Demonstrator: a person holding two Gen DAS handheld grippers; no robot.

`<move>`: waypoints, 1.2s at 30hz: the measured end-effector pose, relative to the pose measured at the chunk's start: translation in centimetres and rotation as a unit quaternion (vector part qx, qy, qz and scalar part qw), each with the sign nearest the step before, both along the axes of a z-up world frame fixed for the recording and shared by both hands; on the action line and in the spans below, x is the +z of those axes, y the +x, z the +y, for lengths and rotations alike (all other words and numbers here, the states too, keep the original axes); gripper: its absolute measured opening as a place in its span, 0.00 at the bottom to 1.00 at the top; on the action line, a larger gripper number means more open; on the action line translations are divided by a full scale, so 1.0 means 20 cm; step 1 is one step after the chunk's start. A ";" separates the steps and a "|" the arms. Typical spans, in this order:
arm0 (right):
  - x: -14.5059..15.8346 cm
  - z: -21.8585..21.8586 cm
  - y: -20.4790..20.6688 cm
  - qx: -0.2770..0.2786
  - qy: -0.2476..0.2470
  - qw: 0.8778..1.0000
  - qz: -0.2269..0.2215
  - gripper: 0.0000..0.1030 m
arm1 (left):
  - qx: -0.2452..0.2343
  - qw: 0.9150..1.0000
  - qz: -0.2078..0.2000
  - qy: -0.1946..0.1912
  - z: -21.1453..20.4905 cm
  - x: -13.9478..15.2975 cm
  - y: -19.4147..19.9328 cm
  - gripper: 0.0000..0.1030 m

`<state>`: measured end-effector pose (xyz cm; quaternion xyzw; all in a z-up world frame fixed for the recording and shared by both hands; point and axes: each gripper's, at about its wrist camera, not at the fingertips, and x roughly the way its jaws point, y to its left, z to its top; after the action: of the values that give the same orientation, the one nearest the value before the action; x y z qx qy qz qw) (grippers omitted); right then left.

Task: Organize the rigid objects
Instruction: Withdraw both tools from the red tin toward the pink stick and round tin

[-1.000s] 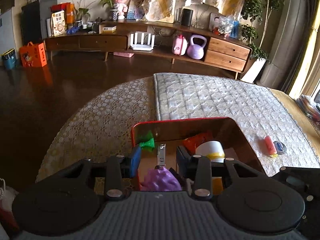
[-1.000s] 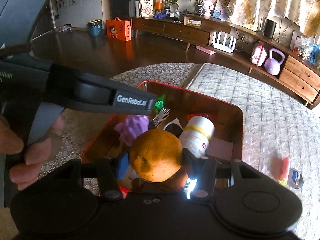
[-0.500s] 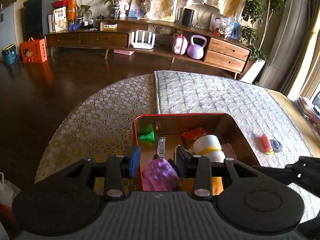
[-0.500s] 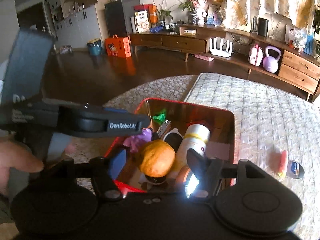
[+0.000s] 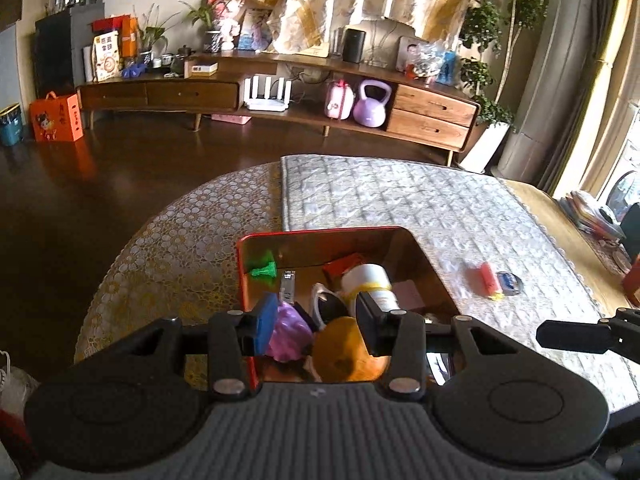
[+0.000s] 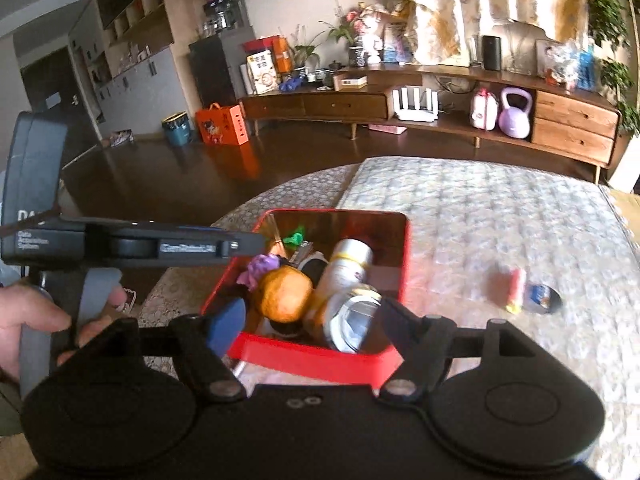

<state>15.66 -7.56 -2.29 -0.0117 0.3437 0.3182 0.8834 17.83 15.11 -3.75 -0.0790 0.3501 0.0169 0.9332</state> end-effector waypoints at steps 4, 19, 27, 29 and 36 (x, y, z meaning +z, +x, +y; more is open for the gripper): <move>0.00 -0.12 -0.03 -0.011 -0.003 1.000 -0.003 0.75 | -0.009 1.000 -0.001 0.002 -0.06 0.03 -0.04 0.46; -0.07 -0.57 0.00 -0.066 -0.009 0.998 -0.012 0.92 | -0.058 0.998 0.002 0.005 -0.40 0.04 -0.07 0.67; -0.15 -0.71 0.08 -0.053 -0.026 0.998 -0.025 1.00 | -0.070 0.997 0.004 -0.017 -0.59 0.01 0.02 0.79; -0.17 -0.73 0.11 -0.047 -0.031 0.998 -0.028 1.00 | -0.068 0.998 0.004 -0.015 -0.63 0.00 0.05 0.79; -0.24 -0.80 0.23 -0.028 -0.049 0.997 -0.047 1.00 | -0.062 0.998 0.010 -0.010 -0.76 -0.01 0.19 0.81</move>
<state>20.30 -23.60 -7.06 -0.0603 0.3169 0.2754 0.9056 21.57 -0.04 -4.02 -0.0663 0.3640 -0.0441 0.9280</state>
